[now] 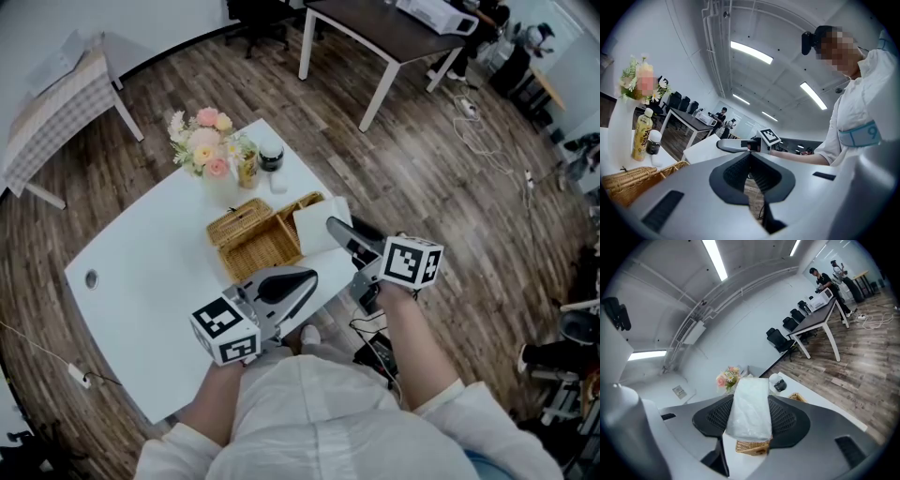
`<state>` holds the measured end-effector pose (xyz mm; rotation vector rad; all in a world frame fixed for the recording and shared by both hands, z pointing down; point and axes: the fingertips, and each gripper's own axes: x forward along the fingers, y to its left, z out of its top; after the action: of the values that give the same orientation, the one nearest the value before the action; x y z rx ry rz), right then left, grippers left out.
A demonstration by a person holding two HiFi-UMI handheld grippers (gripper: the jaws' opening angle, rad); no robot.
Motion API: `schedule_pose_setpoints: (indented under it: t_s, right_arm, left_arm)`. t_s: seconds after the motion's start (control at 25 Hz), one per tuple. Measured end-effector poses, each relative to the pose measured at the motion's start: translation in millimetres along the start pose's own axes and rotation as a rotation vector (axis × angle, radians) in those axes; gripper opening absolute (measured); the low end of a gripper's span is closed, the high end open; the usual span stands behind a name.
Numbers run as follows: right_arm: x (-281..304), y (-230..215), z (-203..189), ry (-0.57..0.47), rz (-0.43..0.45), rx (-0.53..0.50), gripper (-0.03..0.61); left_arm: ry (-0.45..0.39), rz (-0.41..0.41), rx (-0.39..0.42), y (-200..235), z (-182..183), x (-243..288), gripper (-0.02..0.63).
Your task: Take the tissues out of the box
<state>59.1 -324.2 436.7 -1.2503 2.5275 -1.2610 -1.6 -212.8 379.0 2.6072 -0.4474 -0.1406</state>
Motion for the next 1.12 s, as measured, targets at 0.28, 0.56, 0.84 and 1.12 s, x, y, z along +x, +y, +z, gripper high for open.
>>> schedule_pose_setpoints:
  t_s: [0.28,0.56,0.84,1.12]
  right_arm:
    - [-2,22,-4,-0.025,0.102,0.099,0.245]
    - [4,33,-6,-0.031,0.161,0.144,0.245]
    - [8,35,-8,-0.026,0.181,0.159,0.245]
    - [9,36,-6,-0.025,0.193,0.164,0.245]
  left_arm:
    - [0.001,0.003,0.006,-1,0,-1,0.002]
    - [-0.001,0.004,0.000,2,0,0,0.002]
    - [0.000,0.004,0.000,5,1,0,0.001]
    - [0.003,0.006,-0.006,5,0,1,0.002]
